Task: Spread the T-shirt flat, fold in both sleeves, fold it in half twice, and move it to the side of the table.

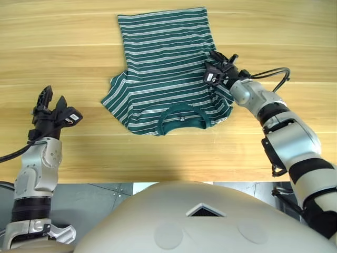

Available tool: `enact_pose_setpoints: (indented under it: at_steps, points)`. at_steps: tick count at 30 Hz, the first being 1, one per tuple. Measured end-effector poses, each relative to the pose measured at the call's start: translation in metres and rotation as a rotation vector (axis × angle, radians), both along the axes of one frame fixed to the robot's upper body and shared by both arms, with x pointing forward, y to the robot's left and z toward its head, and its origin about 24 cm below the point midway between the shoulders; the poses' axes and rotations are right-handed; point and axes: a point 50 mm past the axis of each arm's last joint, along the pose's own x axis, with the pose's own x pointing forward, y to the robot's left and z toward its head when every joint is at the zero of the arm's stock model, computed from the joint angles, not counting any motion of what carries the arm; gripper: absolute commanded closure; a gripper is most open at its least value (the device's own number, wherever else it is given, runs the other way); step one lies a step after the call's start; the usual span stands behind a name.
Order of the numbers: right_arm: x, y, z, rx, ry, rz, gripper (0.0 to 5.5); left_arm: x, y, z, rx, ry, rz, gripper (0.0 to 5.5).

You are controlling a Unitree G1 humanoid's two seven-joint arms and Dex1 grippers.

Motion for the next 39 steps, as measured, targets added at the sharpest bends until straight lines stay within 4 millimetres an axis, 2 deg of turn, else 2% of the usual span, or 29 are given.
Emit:
enact_pose_setpoints:
  at_steps: [8,15,18,20,21,25,34,39]
  points:
    - [-0.001,-0.019,0.009,-0.027,-0.083,0.013,3.64,-0.001,0.000,-0.008,-0.003,0.042,-0.030,3.05]
    - [0.000,-0.024,0.040,0.001,-0.232,0.114,3.64,-0.003,0.006,-0.014,0.002,0.059,-0.008,3.05]
    - [-0.008,-0.039,0.066,0.007,-0.341,0.146,3.64,-0.012,0.009,-0.018,0.008,0.085,0.001,3.05]
    - [-0.017,-0.053,0.076,-0.004,-0.359,0.126,3.64,-0.016,0.005,-0.019,-0.004,0.095,-0.021,3.05]
    - [-0.028,-0.060,0.070,-0.026,-0.314,0.117,3.64,-0.018,0.000,-0.018,-0.023,0.099,-0.046,3.05]
    - [-0.076,-0.079,0.013,-0.103,-0.018,0.060,3.64,-0.019,-0.004,-0.016,-0.038,0.105,-0.079,3.05]
    - [-0.078,-0.081,0.009,-0.120,0.030,0.033,3.64,-0.019,-0.009,-0.015,-0.045,0.123,-0.105,3.05]
    - [-0.096,-0.093,0.014,-0.148,0.088,0.048,3.64,-0.026,-0.019,-0.016,-0.061,0.178,-0.169,3.05]
